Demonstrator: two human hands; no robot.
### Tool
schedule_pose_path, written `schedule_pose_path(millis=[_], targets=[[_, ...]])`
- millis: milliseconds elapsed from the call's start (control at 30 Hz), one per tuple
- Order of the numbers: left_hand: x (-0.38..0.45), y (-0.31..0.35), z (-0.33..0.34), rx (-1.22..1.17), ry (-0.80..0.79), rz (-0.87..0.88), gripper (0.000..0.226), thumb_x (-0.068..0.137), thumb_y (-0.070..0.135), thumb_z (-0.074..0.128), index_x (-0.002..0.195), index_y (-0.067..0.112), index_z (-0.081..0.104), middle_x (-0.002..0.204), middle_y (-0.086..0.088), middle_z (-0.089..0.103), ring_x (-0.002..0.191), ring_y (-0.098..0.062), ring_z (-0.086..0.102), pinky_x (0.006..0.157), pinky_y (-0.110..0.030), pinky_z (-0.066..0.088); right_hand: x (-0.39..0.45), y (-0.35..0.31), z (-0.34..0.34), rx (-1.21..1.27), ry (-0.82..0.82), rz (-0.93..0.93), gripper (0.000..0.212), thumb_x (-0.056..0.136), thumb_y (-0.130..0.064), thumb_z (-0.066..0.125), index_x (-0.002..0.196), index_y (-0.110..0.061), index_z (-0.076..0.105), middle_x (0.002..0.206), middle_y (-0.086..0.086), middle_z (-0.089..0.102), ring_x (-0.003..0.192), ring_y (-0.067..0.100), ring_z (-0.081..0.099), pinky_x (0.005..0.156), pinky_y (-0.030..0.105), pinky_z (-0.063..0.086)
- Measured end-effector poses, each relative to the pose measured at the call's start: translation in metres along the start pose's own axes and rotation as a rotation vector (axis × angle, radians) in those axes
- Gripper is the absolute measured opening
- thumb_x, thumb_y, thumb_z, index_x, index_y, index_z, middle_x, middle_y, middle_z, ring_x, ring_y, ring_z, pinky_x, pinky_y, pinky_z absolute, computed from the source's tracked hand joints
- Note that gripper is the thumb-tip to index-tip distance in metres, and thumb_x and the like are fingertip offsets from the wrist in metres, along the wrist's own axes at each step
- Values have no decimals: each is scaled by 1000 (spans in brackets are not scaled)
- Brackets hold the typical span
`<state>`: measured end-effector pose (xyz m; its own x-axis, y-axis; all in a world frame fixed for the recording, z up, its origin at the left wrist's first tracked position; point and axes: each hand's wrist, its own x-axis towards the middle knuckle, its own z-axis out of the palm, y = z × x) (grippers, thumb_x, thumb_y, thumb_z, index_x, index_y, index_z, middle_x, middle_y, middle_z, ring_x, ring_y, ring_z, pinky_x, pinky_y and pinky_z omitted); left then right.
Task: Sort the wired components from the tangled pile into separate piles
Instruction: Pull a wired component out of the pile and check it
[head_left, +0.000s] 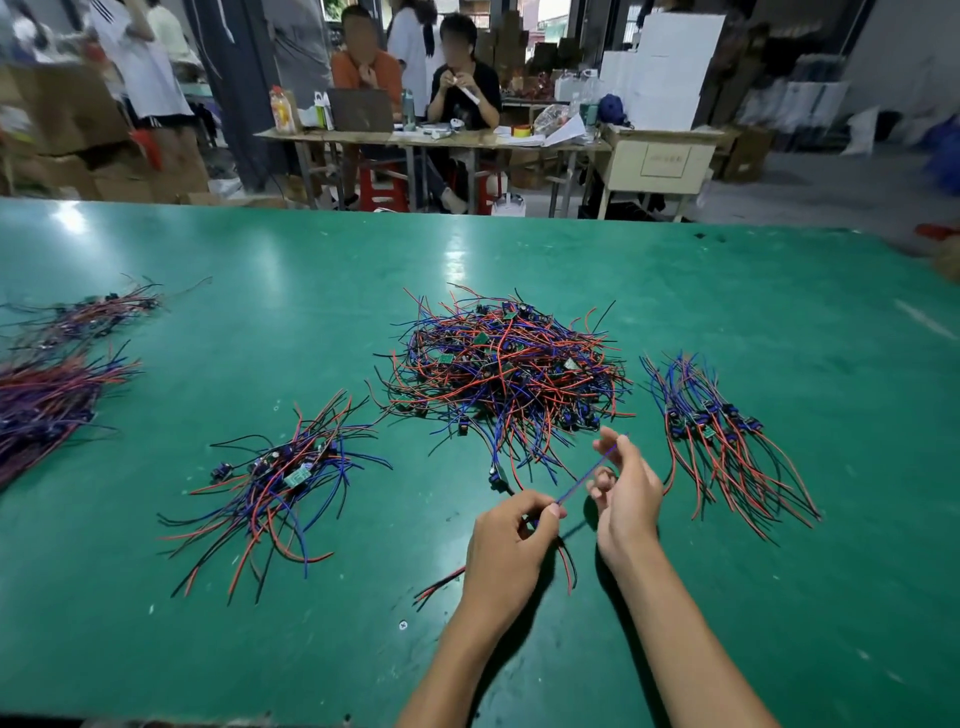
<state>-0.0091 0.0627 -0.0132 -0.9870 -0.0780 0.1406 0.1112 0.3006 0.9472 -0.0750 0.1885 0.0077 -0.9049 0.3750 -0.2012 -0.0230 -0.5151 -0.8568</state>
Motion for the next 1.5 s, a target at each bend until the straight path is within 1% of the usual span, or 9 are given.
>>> schedule_pose_path(millis=[100, 200, 333, 600, 800, 1000, 1133, 1400, 1500], targets=[[1, -3, -1, 71, 99, 36, 10, 96, 32, 63, 94, 31, 73, 82, 19, 69, 68, -1, 56, 63, -15, 37, -21, 6, -13, -261, -278, -116, 26, 97, -38, 66, 93, -15, 77, 84, 1, 69, 49, 3, 44, 44, 14, 37], [1, -2, -3, 36, 146, 51, 10, 96, 25, 66, 100, 29, 75, 90, 14, 72, 82, -3, 63, 74, -20, 46, -32, 11, -20, -483, -460, -175, 25, 88, -38, 76, 89, -13, 78, 72, -2, 67, 58, 5, 51, 52, 14, 43], [-4, 6, -3, 118, 163, 116, 20, 97, 29, 66, 116, 32, 70, 97, 11, 65, 91, -3, 61, 79, -16, 46, -30, 11, -17, -402, -319, -164, 17, 91, -23, 73, 84, -9, 78, 65, 0, 67, 55, 6, 55, 50, 16, 45], [-8, 9, -8, 55, 256, 100, 30, 94, 14, 68, 118, 31, 61, 92, 13, 68, 90, -7, 65, 86, -35, 52, -26, 12, -20, -283, -218, -110, 28, 81, -40, 75, 87, -12, 79, 75, 4, 74, 61, 8, 63, 53, 18, 51], [-14, 11, -7, 160, 408, 214, 33, 77, 7, 85, 99, 29, 74, 90, 16, 68, 90, -10, 66, 84, -14, 45, -19, 9, -29, -120, -334, -5, 21, 86, -25, 68, 100, -11, 76, 98, 12, 78, 66, 5, 61, 64, 14, 51], [-12, 14, -7, 218, 388, 188, 21, 86, 21, 79, 104, 30, 72, 87, 17, 67, 83, -10, 63, 86, -8, 32, -22, 8, -24, -89, -257, -16, 29, 72, -40, 79, 83, -13, 79, 80, 4, 75, 60, 3, 53, 60, 11, 46], [-14, 14, -5, 321, 386, 209, 18, 90, 25, 75, 105, 35, 70, 85, 20, 65, 80, -9, 54, 87, -10, 29, -23, 7, -24, -84, -242, -24, 31, 75, -36, 77, 90, -9, 72, 78, 3, 74, 60, 2, 53, 57, 11, 44], [-12, 11, -4, 362, 337, 162, 15, 96, 29, 67, 109, 35, 70, 83, 13, 63, 84, -18, 51, 82, -10, 30, -21, 7, -23, -49, -214, 19, 23, 74, -34, 80, 66, -15, 71, 67, 3, 65, 56, 6, 43, 53, 13, 39], [-12, 13, -4, 354, 344, 176, 16, 97, 24, 65, 110, 32, 69, 81, 16, 61, 85, -1, 46, 80, -12, 30, -21, 8, -22, -58, -202, 8, 26, 69, -37, 82, 66, -16, 68, 69, 4, 69, 54, 4, 45, 53, 13, 41]])
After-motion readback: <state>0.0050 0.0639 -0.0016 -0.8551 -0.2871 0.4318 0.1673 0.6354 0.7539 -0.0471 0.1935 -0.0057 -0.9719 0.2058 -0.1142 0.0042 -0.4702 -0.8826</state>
